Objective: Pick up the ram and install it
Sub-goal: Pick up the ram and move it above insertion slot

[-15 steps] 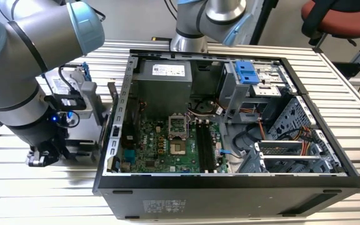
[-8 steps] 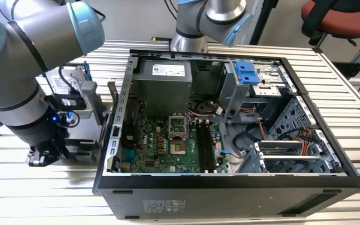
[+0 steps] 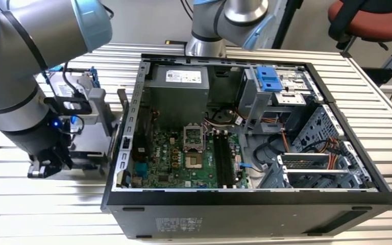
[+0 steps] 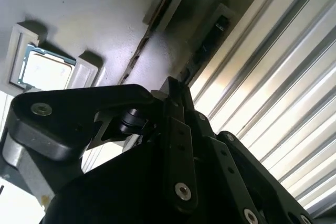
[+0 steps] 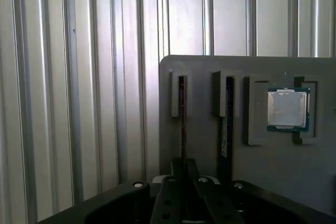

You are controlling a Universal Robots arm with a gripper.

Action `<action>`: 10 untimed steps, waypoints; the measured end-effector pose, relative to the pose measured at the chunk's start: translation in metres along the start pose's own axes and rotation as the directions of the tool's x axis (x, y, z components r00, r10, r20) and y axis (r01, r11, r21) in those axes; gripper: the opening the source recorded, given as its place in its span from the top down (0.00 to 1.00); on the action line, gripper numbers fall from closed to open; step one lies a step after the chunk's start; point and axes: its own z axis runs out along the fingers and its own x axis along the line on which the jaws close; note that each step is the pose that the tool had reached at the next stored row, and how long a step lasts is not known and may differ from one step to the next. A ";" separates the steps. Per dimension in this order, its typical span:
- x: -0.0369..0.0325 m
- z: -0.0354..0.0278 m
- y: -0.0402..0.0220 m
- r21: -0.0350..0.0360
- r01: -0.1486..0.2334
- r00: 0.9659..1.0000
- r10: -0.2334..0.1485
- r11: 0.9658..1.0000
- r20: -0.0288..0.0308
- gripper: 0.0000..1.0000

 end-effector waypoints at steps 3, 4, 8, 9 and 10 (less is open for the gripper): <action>-0.0009 -0.0134 0.0001 0.000 0.000 1.000 0.000 1.000 0.000 1.00; -0.0015 -0.0180 0.0001 0.000 0.000 1.000 0.000 1.000 0.000 1.00; -0.0041 -0.0352 0.0005 0.000 0.000 1.000 0.000 1.000 0.000 1.00; -0.0044 -0.0399 0.0006 0.000 0.000 1.000 0.000 1.000 0.000 1.00; -0.0048 -0.0439 0.0007 0.000 0.000 1.000 0.000 1.000 0.000 1.00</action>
